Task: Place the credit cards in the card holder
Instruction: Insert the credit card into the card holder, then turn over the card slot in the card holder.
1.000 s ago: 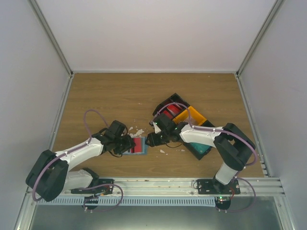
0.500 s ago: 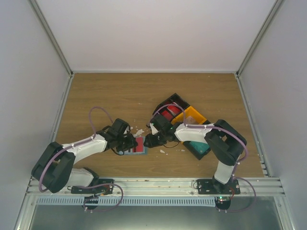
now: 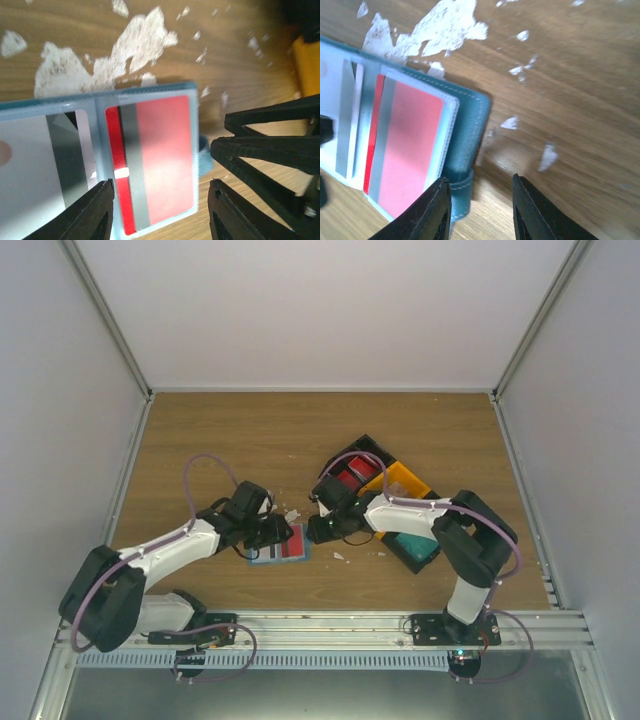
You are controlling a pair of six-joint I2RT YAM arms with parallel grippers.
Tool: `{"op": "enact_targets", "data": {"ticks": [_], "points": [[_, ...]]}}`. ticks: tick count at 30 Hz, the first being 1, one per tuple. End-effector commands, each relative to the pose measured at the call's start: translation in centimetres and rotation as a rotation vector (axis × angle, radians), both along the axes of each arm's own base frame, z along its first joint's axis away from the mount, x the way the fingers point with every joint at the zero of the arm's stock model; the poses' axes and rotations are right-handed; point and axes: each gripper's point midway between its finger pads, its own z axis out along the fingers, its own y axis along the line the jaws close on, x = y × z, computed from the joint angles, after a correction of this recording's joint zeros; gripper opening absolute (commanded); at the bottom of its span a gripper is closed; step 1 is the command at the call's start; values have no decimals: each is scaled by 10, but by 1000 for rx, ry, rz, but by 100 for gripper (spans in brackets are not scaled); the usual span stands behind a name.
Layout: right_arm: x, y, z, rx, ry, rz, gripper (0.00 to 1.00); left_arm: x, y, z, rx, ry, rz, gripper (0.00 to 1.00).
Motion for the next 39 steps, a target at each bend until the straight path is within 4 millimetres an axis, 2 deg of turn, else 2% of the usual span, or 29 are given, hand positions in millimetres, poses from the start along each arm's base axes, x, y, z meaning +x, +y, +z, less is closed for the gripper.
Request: {"op": "enact_targets", "data": {"ticks": [1,4,8,11,14,20,26,36,39], "points": [[15,-5,31,-73,-131,-36,36,15,14,34,46,-124,63,57],[8,11,36,-75,-141,11,36,17,36,35,102,-140,147,60],[-12,50,33,-35,-115,108,37,14,64,26,124,-115,243,57],[-26,76,27,-6,-78,171,36,9,73,19,95,-95,270,55],[-33,88,19,-2,-53,197,36,4,78,13,59,-74,280,55],[-36,90,0,-41,-10,216,31,-3,77,3,2,-44,266,55],[-34,83,-12,-105,5,193,20,-6,72,2,-45,-39,239,52],[-33,70,-24,-172,10,159,3,-5,76,10,-38,-68,250,52],[-32,68,-25,-182,3,156,1,-4,69,15,-84,-73,229,51]]}}
